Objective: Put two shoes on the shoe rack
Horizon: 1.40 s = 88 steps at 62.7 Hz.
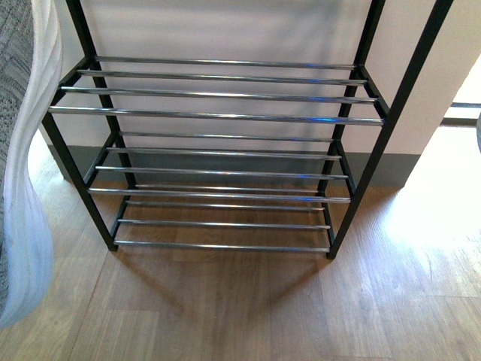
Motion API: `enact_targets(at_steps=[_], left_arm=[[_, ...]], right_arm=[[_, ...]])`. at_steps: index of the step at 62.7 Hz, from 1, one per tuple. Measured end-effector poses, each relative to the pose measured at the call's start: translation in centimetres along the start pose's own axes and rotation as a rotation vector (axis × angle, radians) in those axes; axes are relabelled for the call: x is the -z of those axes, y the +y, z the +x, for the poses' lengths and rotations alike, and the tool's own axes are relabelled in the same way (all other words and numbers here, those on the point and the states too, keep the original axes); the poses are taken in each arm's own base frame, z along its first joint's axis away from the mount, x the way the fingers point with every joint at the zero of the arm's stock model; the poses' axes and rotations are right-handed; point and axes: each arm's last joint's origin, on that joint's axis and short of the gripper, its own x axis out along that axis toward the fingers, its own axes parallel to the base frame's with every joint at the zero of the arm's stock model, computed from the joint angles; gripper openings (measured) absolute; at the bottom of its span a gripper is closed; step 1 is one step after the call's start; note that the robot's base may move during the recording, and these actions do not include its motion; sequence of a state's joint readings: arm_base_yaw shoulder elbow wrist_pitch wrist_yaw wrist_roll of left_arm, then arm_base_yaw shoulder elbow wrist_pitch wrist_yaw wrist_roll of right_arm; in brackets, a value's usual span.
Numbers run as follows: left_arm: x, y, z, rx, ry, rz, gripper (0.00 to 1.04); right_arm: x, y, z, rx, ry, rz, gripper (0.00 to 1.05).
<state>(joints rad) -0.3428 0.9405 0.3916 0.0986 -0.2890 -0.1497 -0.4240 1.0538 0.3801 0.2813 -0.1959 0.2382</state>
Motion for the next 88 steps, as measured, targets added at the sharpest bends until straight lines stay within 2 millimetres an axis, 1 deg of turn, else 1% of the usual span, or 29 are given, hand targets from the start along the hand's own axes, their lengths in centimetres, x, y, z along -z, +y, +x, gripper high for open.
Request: enact_targets(at_steps=[88], left_arm=[[0.07,0.04,0.02,0.000,0.002,0.000,0.06]], right_arm=[[-0.03,0.03,0.00,-0.004,0.000,0.000,0.01]])
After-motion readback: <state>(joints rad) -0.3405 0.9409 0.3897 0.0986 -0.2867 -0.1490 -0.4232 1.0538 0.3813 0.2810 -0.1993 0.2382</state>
